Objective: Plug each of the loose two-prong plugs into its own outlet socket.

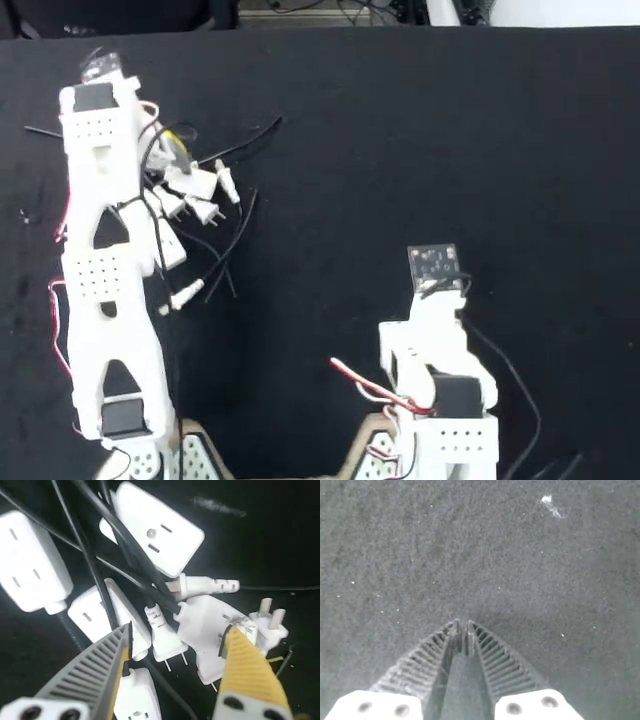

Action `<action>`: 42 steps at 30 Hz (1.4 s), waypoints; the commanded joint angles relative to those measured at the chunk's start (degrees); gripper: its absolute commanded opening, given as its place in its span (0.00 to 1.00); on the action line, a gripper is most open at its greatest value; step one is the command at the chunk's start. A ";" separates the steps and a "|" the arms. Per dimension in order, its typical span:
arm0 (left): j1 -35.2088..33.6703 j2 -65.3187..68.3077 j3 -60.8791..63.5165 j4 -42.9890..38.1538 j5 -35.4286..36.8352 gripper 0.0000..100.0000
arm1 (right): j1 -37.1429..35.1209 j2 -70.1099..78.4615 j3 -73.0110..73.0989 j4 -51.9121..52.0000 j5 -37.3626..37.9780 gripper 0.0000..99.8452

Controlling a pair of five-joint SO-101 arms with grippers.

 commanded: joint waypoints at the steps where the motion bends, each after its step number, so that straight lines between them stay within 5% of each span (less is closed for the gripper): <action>1: -0.92 1.14 -1.45 0.18 0.88 0.30 | 1.05 -5.32 -0.04 0.35 0.00 0.01; 11: -4.88 2.37 -1.54 0.53 -3.78 0.30 | 1.05 -5.32 -0.04 0.35 0.00 0.01; 22: -14.81 2.11 1.27 0.53 -16.62 0.30 | 1.05 -5.32 -0.04 0.35 0.00 0.01; 30: -16.92 2.37 1.19 0.53 -17.32 0.30 | 1.05 -5.32 -0.04 0.35 0.00 0.01; 42: -21.41 1.76 1.54 0.44 -19.16 0.09 | 1.05 -5.32 -0.04 0.35 0.00 0.01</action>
